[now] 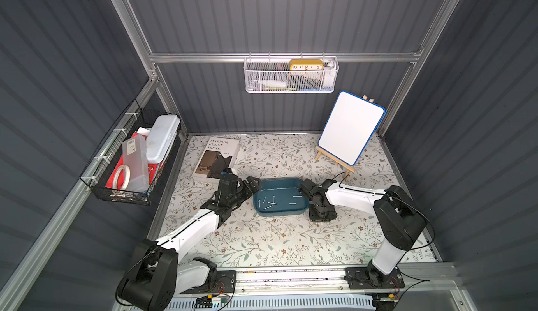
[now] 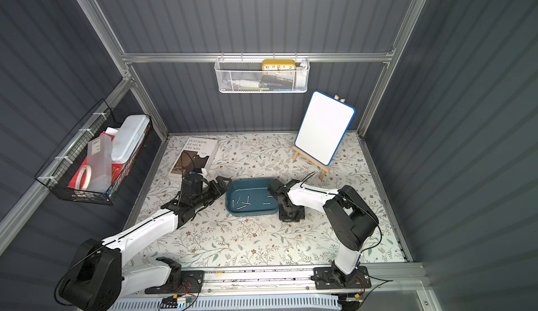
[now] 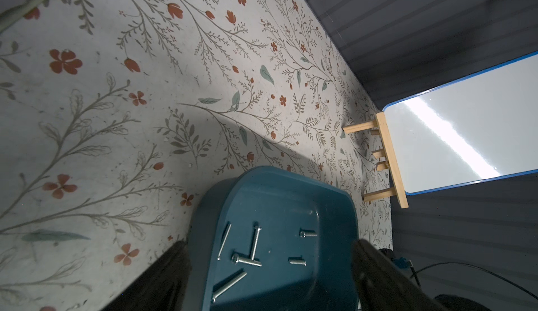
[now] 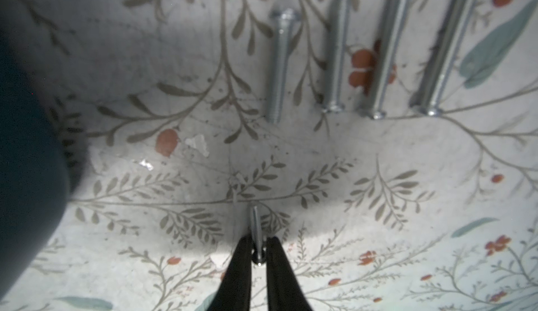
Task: Take out the screws from the storage box
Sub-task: Place the screw at the center of the board, then adjust the storage box at the center of the board.
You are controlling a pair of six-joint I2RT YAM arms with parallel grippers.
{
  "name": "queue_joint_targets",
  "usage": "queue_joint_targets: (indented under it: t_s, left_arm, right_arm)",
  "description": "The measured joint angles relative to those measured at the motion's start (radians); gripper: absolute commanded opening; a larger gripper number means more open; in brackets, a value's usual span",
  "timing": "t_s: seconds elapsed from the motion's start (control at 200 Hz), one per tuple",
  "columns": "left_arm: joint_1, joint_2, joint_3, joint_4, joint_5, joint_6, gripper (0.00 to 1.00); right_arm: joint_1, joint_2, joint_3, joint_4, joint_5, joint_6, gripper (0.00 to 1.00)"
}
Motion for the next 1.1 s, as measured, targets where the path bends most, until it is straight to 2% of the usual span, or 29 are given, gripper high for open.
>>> queue_joint_targets:
  t_s: [0.105,0.195,0.38,0.505,0.615,0.795,1.101]
  left_arm:
    - [0.000,0.000,0.002,-0.001,0.000,-0.002,0.91]
    - [0.000,0.000,0.009,-0.003,0.000,-0.002,0.90]
    - [0.000,0.000,0.021,-0.003,-0.008,-0.002,0.90]
    - [0.000,0.000,0.021,-0.004,-0.008,-0.002,0.91]
    - [0.000,-0.008,0.020,-0.009,-0.008,-0.002,0.91]
    - [0.000,-0.019,0.020,-0.012,-0.010,-0.006,0.91]
    - [0.000,-0.050,0.020,-0.019,-0.014,-0.016,0.91]
  right_arm:
    - [0.000,-0.031,-0.004,-0.002,0.002,-0.004,0.34]
    - [0.001,-0.092,0.003,-0.016,0.010,-0.008,0.37]
    - [0.002,-0.220,0.077,-0.052,0.031,-0.035,0.48]
    - [-0.002,-0.238,0.130,-0.051,0.047,-0.039,0.52]
    - [-0.032,-0.184,0.186,-0.047,0.030,-0.036,0.53]
    - [-0.118,-0.005,0.311,-0.024,-0.019,-0.036,0.54]
    - [-0.124,0.159,0.378,-0.003,-0.071,-0.045,0.48]
